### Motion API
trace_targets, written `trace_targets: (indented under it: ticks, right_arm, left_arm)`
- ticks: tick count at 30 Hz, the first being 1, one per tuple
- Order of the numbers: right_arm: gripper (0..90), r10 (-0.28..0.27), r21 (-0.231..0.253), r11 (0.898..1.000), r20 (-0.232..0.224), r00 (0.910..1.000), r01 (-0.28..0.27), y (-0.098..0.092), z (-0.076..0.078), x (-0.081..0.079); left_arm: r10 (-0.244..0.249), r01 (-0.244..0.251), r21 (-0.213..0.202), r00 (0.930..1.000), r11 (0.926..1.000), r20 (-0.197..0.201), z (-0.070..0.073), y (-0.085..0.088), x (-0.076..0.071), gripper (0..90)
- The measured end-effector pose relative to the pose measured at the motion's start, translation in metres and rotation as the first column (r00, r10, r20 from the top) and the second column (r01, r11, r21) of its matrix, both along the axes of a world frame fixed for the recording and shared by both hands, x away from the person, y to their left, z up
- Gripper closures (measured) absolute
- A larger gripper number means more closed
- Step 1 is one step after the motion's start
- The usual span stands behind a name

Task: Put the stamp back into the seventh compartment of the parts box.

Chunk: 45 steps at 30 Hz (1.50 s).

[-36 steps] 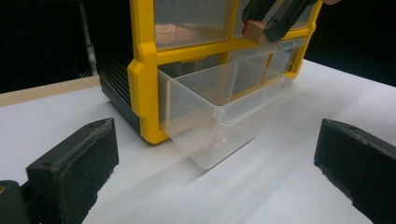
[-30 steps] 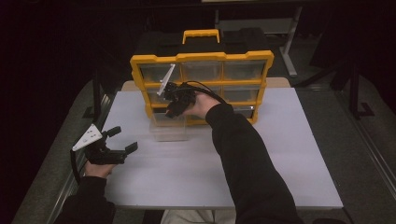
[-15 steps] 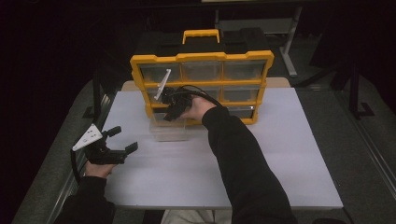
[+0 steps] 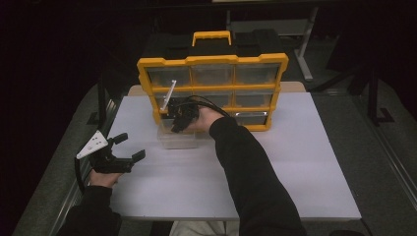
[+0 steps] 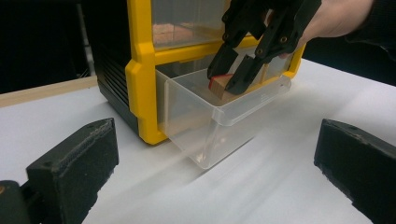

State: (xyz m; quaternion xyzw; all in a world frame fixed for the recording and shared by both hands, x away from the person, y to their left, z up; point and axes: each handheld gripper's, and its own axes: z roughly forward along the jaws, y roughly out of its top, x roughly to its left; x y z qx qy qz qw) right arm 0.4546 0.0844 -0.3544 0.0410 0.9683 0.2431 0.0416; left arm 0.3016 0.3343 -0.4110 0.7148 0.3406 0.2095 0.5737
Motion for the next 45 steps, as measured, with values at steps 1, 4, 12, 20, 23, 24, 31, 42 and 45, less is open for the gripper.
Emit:
trace_targets:
  ticks: [1,4,12,20,23,24,31,42,45]
  right_arm:
    - [64.6,0.003,-0.003,1.000,0.004,1.0000,-0.003,0.000,-0.001,0.000]
    - [62.5,-0.006,0.000,1.000,0.002,1.0000,0.006,0.000,0.001,0.000]
    - [55.7,-0.027,0.020,0.999,0.006,0.9996,0.027,-0.008,0.012,-0.004]
    - [50.2,-0.051,0.045,0.998,0.003,0.9987,0.051,-0.019,0.022,-0.009]
    - [46.4,-0.059,0.054,0.997,-0.003,0.9983,0.059,-0.024,0.025,-0.011]
    - [44.9,-0.058,0.062,0.996,-0.010,0.9983,0.058,-0.026,0.026,-0.012]
    - [33.3,-0.084,0.077,0.993,-0.004,0.9965,0.084,-0.034,0.032,-0.023]
    - [16.7,-0.141,0.078,0.987,-0.004,0.9900,0.141,-0.048,0.030,-0.036]
    - [13.7,-0.155,0.088,0.984,-0.002,0.9880,0.154,-0.051,0.029,-0.039]
  left_arm:
    - [-0.001,0.001,0.001,1.0000,1.0000,0.000,0.000,0.000,0.000,0.0]
    - [-0.004,0.004,0.002,1.0000,1.0000,-0.003,0.000,0.000,0.001,0.0]
    - [-0.001,0.001,0.005,1.0000,1.0000,-0.009,-0.001,0.000,0.001,0.0]
    - [-0.005,0.005,0.010,0.9999,0.9999,-0.012,-0.001,-0.001,0.002,0.0]
    - [-0.005,0.005,0.008,0.9999,1.0000,-0.011,-0.001,-0.002,0.002,0.0]
    - [-0.008,0.008,0.009,0.9999,0.9999,-0.011,-0.001,-0.002,0.002,0.0]
    - [-0.019,0.019,0.017,0.9998,0.9997,-0.011,-0.001,-0.003,0.004,0.0]
    - [-0.024,0.024,0.024,0.9996,0.9994,-0.014,-0.002,-0.005,0.005,0.0]
    - [-0.024,0.025,0.025,0.9996,0.9994,-0.015,-0.002,-0.005,0.005,0.0]
